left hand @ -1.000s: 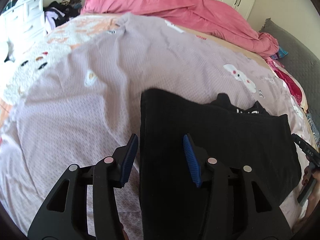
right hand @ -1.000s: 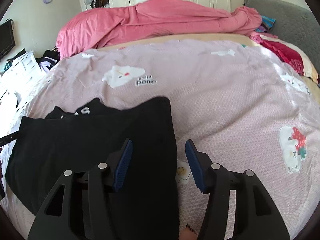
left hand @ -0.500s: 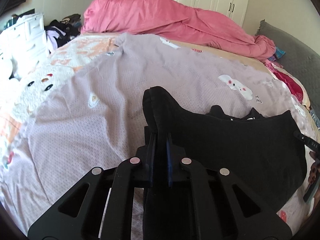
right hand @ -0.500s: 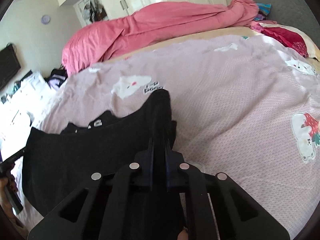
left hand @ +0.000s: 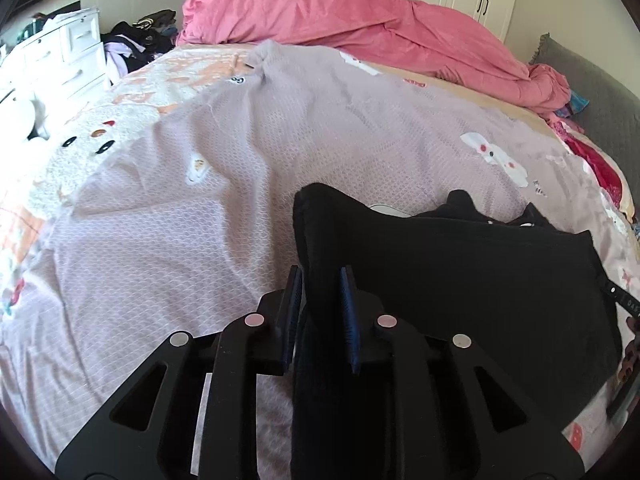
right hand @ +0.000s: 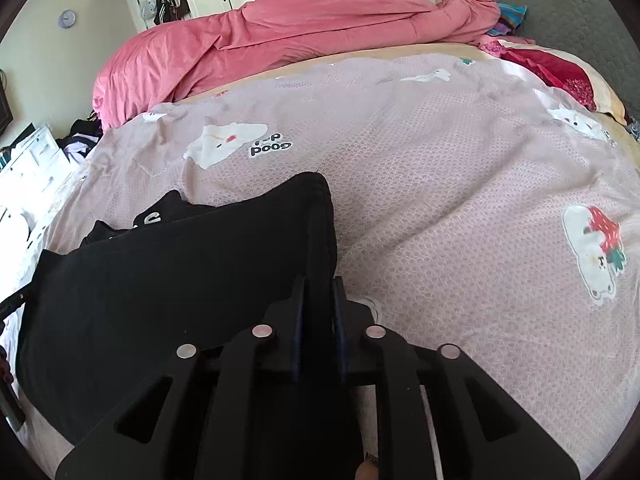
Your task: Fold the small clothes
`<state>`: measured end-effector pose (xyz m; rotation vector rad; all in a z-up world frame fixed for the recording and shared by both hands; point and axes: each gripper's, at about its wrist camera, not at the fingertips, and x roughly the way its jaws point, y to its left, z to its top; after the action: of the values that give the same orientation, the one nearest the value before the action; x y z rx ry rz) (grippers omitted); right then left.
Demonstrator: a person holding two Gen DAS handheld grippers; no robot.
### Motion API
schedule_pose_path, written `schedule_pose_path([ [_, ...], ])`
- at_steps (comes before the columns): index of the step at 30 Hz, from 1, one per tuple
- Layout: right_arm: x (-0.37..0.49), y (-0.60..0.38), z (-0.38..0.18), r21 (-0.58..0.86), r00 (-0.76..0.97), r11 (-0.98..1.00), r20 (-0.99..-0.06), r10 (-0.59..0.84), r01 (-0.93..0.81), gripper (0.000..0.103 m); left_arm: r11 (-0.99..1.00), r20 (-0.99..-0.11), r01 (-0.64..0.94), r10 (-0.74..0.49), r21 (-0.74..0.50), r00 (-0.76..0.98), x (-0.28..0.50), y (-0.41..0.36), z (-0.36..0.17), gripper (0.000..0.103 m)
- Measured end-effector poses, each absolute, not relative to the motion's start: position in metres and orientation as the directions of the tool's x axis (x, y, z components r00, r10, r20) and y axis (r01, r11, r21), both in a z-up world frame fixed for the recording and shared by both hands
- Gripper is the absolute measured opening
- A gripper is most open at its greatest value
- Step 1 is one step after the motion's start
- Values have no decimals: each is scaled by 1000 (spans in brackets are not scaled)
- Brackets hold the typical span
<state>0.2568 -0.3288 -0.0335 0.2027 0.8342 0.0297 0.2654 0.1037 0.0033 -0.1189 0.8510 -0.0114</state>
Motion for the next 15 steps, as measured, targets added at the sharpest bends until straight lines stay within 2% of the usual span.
schedule_pose_path([
  [4, 238, -330, -24, 201, 692, 978, -714, 104, 61, 29, 993, -730, -48, -49, -111, 682, 249, 108, 16, 13],
  [9, 221, -315, -5, 161, 722, 987, -683, 106, 8, 31, 995, -712, -17, -57, -96, 700, 227, 101, 29, 22],
  [15, 200, -275, 10, 104, 728, 981, -657, 193, -166, 37, 996, -717, 66, -90, -61, 692, 211, 69, 30, 30],
])
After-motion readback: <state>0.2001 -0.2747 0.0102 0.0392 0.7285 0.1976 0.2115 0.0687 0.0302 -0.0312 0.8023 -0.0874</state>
